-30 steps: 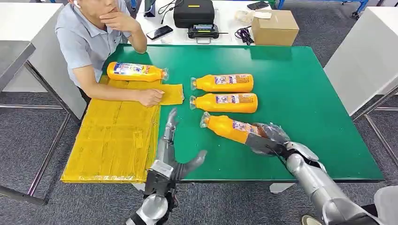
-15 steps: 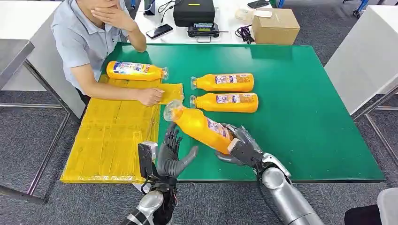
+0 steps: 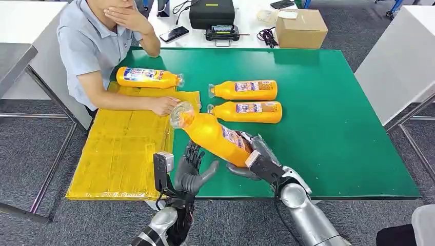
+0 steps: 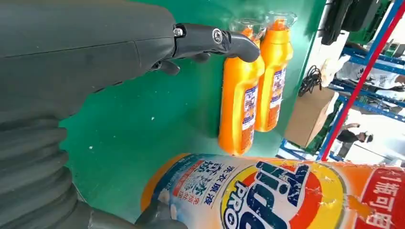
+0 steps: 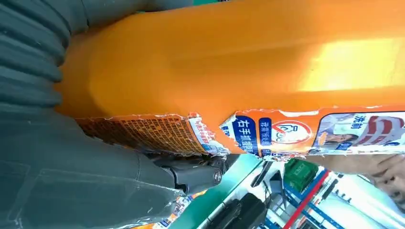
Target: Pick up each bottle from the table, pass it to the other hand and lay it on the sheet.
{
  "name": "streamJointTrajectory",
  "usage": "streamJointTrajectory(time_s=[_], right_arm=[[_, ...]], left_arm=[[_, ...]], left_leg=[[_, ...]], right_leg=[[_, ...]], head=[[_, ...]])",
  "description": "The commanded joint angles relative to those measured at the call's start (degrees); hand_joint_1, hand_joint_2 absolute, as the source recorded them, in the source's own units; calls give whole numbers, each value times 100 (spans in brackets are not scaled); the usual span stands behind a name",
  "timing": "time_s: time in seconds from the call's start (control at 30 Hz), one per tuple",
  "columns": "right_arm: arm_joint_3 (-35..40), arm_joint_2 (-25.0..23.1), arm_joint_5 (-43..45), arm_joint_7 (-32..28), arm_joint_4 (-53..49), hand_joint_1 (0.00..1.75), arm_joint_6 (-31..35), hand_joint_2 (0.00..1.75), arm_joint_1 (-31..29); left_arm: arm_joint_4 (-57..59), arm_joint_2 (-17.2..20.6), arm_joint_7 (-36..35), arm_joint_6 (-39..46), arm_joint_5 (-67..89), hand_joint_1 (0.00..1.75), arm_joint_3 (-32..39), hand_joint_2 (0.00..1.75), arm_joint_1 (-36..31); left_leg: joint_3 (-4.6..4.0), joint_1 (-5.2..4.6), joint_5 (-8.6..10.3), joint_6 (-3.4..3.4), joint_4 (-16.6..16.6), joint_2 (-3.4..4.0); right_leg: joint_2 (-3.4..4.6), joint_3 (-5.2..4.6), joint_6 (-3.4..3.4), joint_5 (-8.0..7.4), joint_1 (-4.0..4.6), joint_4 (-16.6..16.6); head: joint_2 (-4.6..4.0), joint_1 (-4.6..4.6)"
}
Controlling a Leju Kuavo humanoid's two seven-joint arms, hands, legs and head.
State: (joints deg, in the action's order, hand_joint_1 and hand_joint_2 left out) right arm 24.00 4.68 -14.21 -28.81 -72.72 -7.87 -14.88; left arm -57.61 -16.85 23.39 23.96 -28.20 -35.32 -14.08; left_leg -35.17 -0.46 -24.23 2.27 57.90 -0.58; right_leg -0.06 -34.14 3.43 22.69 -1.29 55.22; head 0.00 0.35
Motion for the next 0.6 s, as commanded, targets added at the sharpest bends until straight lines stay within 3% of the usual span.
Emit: streamJointTrajectory(time_s=[0.03, 0.23, 0.6], right_arm=[[111, -23, 14, -7, 60, 175, 6, 175, -166], [165, -8, 43, -25, 74, 175, -36, 175, -201], [597, -3, 186, -17, 728, 175, -352, 175, -535]], left_arm=[[325, 216, -34, -7, -20, 0, -169, 175, -228], [213, 242, -30, -114, -34, 0, -191, 175, -208], [-1239, 514, 289, -750, -108, 0, -164, 175, 183]], left_leg=[[16, 5, -6, -10, -3, 10], [20, 5, -8, -13, -2, 11], [28, 11, -15, -16, 0, 26]], right_leg=[[7, 13, -12, 3, 5, -3], [8, 17, -16, 5, 6, -2], [22, 24, -18, 6, 12, -4]], head=[[0, 0], [0, 0], [0, 0]])
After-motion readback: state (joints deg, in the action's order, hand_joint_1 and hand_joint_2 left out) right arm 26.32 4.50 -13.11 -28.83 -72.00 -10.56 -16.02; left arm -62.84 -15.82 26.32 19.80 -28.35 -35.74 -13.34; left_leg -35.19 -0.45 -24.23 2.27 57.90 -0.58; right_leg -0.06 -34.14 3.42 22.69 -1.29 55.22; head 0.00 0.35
